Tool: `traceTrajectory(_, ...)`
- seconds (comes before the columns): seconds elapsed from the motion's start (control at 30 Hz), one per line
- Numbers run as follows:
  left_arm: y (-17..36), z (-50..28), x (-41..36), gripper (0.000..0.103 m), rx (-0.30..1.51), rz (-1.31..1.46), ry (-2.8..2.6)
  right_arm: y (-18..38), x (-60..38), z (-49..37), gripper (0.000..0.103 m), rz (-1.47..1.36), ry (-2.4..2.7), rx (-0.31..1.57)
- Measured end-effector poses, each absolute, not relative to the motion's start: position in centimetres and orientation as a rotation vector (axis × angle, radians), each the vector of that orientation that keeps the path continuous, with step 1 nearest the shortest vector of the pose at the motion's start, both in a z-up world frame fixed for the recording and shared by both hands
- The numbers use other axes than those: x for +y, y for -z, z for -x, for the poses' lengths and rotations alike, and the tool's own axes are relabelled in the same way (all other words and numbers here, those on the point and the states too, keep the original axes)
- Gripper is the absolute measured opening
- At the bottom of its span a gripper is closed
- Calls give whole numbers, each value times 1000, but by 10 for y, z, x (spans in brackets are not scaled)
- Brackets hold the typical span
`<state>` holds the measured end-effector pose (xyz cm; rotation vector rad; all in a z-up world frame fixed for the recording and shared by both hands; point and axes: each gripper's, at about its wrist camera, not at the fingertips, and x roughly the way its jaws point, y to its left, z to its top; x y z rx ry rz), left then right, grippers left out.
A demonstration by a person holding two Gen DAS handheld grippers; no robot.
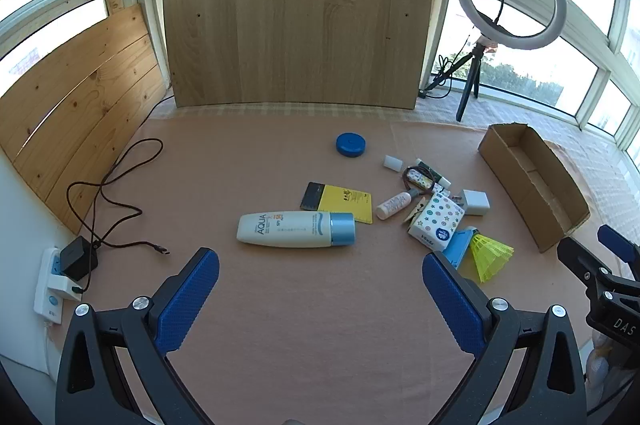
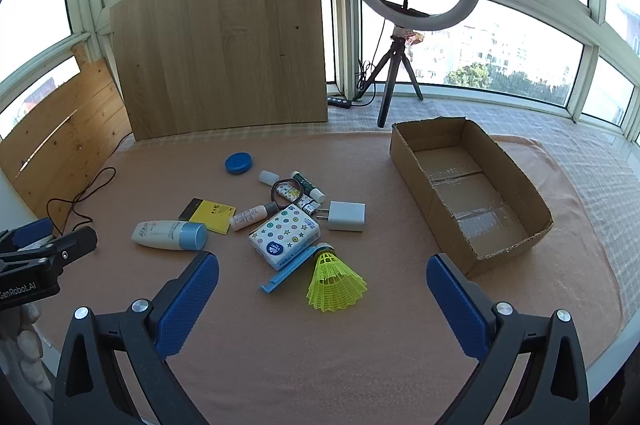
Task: Organize objects
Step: 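Move the right tool toward the star-print tissue pack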
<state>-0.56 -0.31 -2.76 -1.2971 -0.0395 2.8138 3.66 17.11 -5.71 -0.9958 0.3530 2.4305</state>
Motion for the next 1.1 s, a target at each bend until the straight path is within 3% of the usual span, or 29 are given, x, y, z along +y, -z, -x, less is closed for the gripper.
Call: traceTrajectory(1.1, 34, 7, 10, 102, -24, 1291, -2769, 59, 180, -44, 103, 1016, -2415, 392)
